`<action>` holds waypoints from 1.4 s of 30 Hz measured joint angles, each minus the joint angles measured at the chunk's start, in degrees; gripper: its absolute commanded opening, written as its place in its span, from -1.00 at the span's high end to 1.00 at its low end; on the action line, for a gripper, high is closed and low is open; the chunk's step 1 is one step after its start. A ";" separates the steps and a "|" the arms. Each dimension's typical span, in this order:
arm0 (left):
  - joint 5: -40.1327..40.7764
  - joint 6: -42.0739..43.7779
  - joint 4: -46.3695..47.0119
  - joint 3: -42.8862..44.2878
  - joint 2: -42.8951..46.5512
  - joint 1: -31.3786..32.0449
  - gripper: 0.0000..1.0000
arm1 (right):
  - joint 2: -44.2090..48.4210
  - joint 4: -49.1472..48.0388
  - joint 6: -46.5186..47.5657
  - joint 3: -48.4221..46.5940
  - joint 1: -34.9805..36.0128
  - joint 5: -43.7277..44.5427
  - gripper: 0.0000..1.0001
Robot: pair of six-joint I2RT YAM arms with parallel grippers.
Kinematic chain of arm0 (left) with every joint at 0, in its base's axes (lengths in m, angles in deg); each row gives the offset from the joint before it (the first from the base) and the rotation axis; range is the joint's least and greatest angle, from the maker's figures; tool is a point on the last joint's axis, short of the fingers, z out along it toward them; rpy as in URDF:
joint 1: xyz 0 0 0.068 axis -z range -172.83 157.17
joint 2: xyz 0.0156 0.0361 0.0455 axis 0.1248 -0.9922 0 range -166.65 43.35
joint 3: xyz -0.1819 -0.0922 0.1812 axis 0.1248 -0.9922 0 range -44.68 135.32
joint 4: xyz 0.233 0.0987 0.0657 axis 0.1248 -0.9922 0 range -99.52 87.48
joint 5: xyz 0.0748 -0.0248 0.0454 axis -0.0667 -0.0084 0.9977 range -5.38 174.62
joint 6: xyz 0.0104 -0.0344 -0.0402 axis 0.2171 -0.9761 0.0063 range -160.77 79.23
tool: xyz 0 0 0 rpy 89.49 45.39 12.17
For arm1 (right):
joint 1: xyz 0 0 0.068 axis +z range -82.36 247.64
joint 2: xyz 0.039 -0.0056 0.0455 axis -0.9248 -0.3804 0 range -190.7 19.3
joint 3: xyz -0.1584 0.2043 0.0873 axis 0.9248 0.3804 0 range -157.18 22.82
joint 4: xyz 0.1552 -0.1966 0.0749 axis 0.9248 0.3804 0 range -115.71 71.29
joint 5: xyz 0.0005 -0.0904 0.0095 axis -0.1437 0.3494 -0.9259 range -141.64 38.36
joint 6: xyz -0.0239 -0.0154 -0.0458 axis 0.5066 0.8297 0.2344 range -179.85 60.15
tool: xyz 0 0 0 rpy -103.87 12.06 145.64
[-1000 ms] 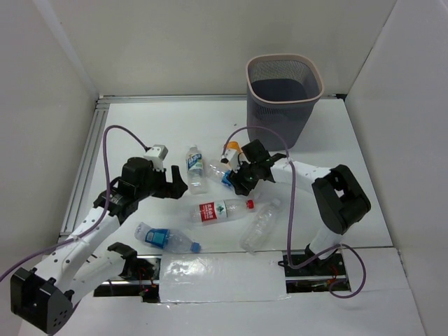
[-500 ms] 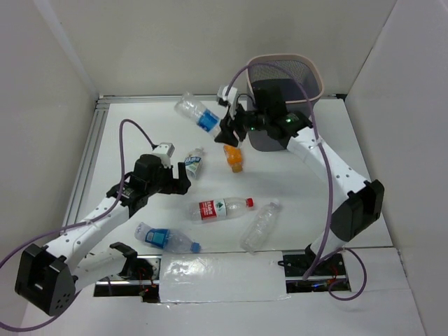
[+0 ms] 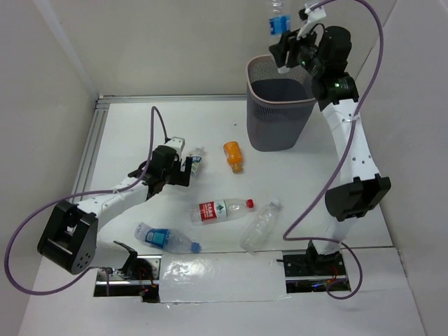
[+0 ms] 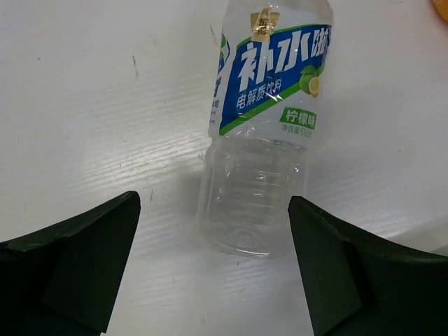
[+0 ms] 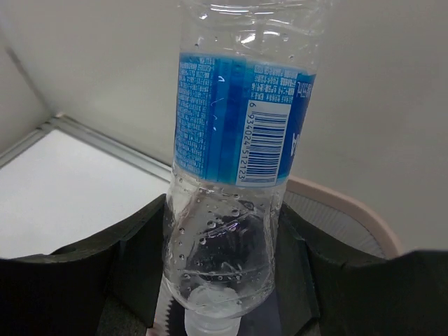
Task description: Put the plastic bottles in the bin
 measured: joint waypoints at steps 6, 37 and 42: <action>-0.09 1.55 3.04 1.81 -4.39 0.00 -1.00 | -8.20 3.69 -1.29 -1.64 -7.82 -2.05 -0.29; -4.26 3.02 -1.81 17.86 -5.25 3.87 0.70 | 24.90 26.67 29.64 29.59 -8.59 -23.43 -0.72; -7.50 1.57 -0.13 31.52 -3.82 5.97 0.70 | 33.55 24.13 34.10 37.92 -9.94 -24.94 0.34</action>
